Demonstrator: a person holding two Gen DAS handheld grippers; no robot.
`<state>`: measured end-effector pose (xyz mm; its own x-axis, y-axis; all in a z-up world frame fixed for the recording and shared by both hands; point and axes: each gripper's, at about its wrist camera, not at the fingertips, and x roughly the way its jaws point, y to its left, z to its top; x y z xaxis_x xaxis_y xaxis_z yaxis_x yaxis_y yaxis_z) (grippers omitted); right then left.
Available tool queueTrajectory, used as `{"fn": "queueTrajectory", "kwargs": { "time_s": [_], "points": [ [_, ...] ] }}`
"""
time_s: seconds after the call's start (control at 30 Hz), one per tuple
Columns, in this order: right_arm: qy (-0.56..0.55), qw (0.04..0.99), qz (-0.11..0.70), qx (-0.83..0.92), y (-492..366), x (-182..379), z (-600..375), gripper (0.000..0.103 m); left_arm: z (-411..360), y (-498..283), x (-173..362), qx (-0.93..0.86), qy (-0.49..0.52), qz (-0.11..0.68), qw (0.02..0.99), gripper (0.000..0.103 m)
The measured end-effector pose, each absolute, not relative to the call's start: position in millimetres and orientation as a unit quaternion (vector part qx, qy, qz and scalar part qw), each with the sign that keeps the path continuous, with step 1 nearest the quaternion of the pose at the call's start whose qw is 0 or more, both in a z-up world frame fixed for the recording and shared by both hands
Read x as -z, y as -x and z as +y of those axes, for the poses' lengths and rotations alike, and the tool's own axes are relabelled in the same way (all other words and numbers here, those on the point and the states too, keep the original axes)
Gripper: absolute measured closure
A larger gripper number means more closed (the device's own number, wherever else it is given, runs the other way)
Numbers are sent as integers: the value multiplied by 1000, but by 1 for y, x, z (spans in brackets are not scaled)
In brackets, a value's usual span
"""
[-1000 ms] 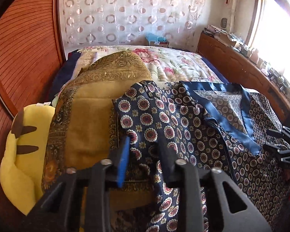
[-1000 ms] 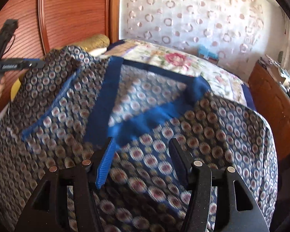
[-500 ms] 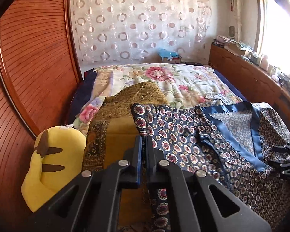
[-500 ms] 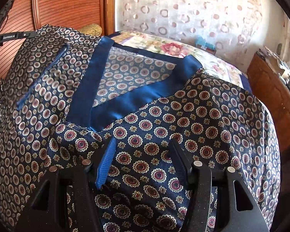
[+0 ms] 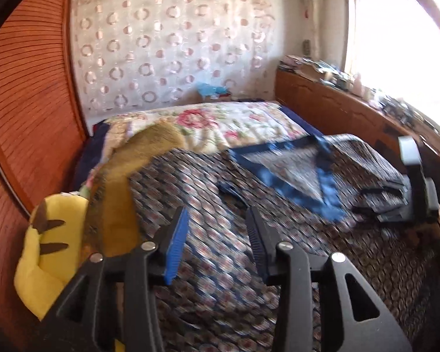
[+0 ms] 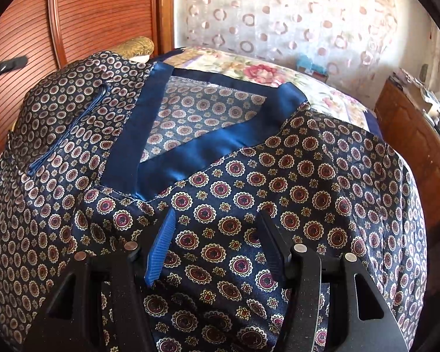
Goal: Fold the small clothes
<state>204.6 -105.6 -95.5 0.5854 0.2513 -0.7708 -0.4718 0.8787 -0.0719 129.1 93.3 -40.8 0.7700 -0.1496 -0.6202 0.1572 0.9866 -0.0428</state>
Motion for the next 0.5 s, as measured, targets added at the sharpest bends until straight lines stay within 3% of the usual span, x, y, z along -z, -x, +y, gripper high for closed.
{"fn": "queueTrajectory", "kwargs": {
  "time_s": [0.1,0.5],
  "points": [
    [138,880,405,-204,-204,96,-105,45,77,-120,60,95,-2,343,934,50],
    [139,883,403,-197,-202,95,-104,45,29,-125,112,102,-43,403,909,48]
  ]
}}
